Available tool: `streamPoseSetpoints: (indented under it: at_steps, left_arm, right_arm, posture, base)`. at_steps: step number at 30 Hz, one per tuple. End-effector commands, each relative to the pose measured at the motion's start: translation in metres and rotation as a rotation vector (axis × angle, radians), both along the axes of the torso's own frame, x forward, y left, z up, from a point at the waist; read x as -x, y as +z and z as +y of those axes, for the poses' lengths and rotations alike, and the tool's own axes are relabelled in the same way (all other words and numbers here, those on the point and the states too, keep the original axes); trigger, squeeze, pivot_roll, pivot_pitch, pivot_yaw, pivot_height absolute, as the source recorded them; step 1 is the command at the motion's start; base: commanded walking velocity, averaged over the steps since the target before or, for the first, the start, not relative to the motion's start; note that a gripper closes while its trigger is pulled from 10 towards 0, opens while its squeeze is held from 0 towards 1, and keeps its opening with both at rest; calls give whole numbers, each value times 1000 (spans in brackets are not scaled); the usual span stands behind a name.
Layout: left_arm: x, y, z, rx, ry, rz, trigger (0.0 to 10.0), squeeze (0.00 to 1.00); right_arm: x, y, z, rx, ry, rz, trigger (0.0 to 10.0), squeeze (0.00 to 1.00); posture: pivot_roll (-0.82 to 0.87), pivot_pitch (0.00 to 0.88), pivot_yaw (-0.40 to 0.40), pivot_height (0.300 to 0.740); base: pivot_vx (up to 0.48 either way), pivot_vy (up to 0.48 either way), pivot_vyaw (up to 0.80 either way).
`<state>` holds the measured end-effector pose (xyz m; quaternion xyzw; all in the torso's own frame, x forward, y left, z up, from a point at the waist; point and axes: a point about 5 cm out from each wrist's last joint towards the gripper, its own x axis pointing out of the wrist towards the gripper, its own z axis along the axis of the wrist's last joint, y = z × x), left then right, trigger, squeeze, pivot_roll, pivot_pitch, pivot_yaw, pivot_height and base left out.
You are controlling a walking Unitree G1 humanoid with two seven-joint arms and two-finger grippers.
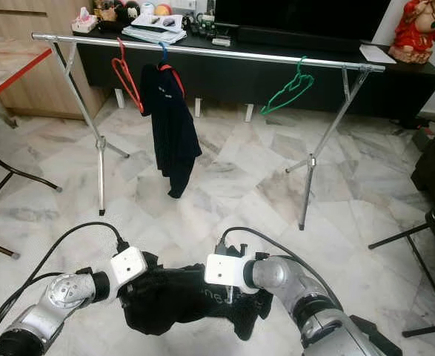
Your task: Hang hanger
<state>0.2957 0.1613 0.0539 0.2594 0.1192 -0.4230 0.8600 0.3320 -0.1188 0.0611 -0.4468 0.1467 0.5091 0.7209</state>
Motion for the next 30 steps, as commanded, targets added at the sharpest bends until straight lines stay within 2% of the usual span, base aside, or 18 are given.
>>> streamPoseSetpoints:
  at_steps: [1,11,19,20,21,22,23,30]
  left_arm:
    - [3,-2,-2,7,-15,25,10000,0]
    - [4,-6,-5,2,-30,57,10000,0]
    - [-1,-4,-7,12,2,39,10000,0]
    - [-2,-4,-7,17,7,38,8980,0]
    - [-2,-4,-8,17,8,38,8980,0]
    - [-2,-4,-8,17,9,37,4118,0]
    - [-2,-4,-8,17,11,34,0,0]
    - [-3,-3,-6,19,20,27,0,0]
  right_arm:
    - [-3,4,0,-12,-10,-12,10000,0]
    - [-3,4,1,-6,-1,-13,10000,0]
    - [-3,5,5,-16,5,-15,10000,0]
    - [-3,5,5,-16,6,-14,10000,0]
    - [-3,5,5,-16,6,-14,10000,0]
    - [-3,5,5,-16,6,-14,10000,0]
    - [-3,5,5,-16,6,-14,10000,0]
    - [-3,5,2,-9,-1,-16,10000,0]
  posture:
    - [52,126,-95,740]
    - [49,127,-95,740]
    - [48,126,-96,740]
    - [48,126,-96,740]
    - [47,126,-96,740]
    - [47,126,-96,740]
    - [48,125,-96,740]
    - [48,126,-96,740]
  base:
    - [0,0,0]
    - [0,0,0]
    - [0,0,0]
    - [0,0,0]
    - [0,0,0]
    - [0,0,0]
    - [0,0,0]
    - [0,0,0]
